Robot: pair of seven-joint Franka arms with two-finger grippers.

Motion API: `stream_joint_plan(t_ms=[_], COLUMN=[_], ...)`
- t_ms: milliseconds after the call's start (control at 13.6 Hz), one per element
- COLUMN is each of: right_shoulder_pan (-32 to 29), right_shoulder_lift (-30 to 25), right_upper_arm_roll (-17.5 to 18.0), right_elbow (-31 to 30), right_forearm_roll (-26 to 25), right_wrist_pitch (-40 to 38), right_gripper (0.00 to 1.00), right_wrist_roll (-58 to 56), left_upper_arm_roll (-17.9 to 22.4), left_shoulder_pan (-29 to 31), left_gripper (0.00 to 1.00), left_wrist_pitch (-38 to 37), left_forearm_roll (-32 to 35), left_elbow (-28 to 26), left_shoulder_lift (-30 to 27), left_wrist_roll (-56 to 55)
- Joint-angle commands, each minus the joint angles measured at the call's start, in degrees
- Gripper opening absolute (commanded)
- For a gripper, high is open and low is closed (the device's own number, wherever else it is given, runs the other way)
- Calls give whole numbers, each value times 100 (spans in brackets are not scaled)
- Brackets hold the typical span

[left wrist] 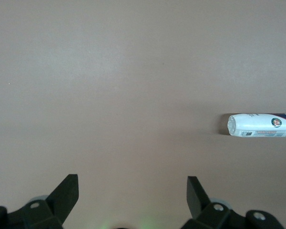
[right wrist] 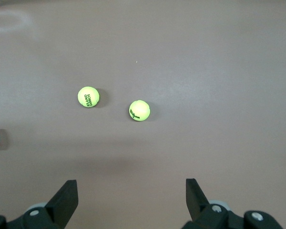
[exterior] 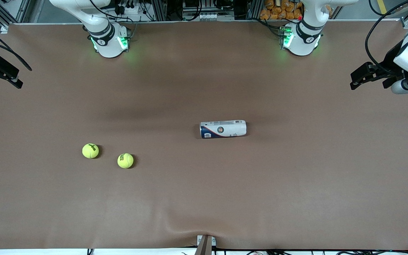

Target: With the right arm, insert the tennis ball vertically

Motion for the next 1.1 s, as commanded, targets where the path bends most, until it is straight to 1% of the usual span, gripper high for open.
stream_joint_plan(t_ms=[0, 293, 513, 660, 807, 880, 1027], right_shoulder_pan=[-18, -18, -18, -18, -18, -18, -18], right_shoulder_lift=[-10, -10, -10, -10, -10, -10, -10], right_upper_arm_roll=[5, 5, 5, 5, 5, 5, 5], right_elbow=[23, 23, 23, 23, 23, 23, 23], right_forearm_roll=[-75, -75, -75, -75, -75, -75, -75], right_wrist_pitch=[-59, -51, -51, -51, -51, -51, -51], right_gripper=[100, 100, 100, 100, 100, 100, 100], right_wrist_roll=[-81, -81, -81, -81, -81, -81, -81], left_upper_arm_roll=[5, -3, -275, -521, -837, -908, -909], left_shoulder_pan=[-20, -46, -169, -231, -476, -695, -1134], left_gripper=[100, 100, 100, 100, 100, 100, 100], left_wrist_pitch=[-64, -73, -73, -64, -64, -64, -64], left_forearm_roll=[119, 207, 278, 444, 838, 1049, 1131], left_elbow=[125, 187, 178, 187, 326, 467, 713], left_shoulder_lift=[89, 150, 203, 421, 711, 948, 1457], left_wrist_roll=[70, 17, 0, 17, -9, -53, -141])
